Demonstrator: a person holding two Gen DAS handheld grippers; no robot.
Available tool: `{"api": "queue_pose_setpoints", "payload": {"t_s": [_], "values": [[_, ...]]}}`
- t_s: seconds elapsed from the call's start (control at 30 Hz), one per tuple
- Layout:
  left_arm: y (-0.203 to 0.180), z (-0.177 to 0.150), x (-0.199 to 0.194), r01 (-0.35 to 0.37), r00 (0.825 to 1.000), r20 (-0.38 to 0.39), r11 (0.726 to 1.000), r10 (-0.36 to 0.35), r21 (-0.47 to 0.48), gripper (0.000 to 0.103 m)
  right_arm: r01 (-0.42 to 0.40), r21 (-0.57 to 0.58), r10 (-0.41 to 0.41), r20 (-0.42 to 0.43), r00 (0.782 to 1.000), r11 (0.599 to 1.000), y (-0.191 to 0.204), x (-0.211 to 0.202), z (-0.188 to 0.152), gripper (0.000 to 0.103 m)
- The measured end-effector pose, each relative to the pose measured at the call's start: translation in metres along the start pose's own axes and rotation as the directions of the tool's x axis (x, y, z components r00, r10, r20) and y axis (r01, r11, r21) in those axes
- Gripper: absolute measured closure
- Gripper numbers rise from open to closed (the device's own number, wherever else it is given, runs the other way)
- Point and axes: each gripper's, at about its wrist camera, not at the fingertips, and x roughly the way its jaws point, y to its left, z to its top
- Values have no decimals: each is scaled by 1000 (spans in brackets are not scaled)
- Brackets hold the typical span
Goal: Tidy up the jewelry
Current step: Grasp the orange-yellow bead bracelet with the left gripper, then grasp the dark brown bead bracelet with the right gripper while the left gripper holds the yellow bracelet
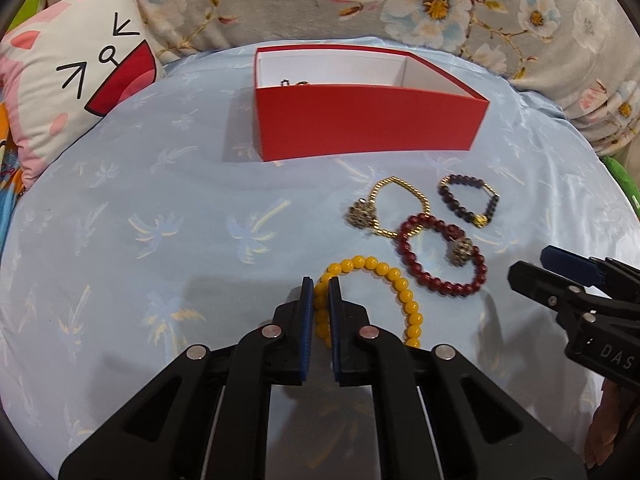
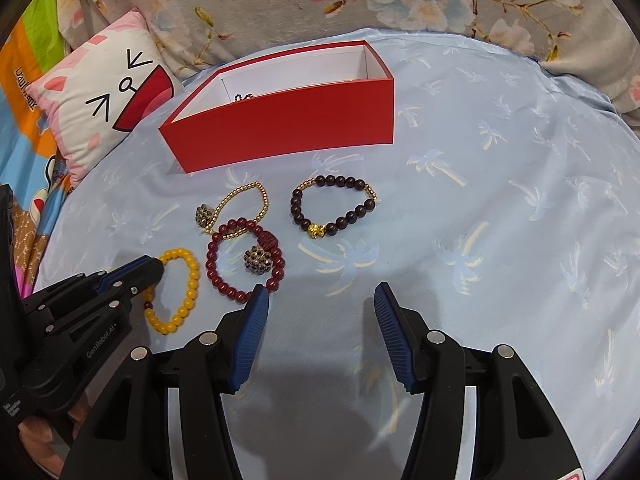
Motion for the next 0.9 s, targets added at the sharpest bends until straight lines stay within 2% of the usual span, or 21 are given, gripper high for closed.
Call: {"api": "queue_pose_setpoints", "payload": {"t_s": [0.37, 0.7, 0.9], "values": [[19, 14, 12, -41, 999, 6, 999, 42, -34, 96, 23, 26, -24, 18, 1000, 999, -13, 13, 24, 51], [19, 18, 16, -47, 999, 12, 999, 47, -25, 96, 40, 40, -41, 7, 999, 998, -21, 38, 44, 62], [18, 18, 16, -45, 999, 12, 999, 45, -22, 96, 47, 47, -48, 13, 999, 998, -24, 49, 54, 64]]}}
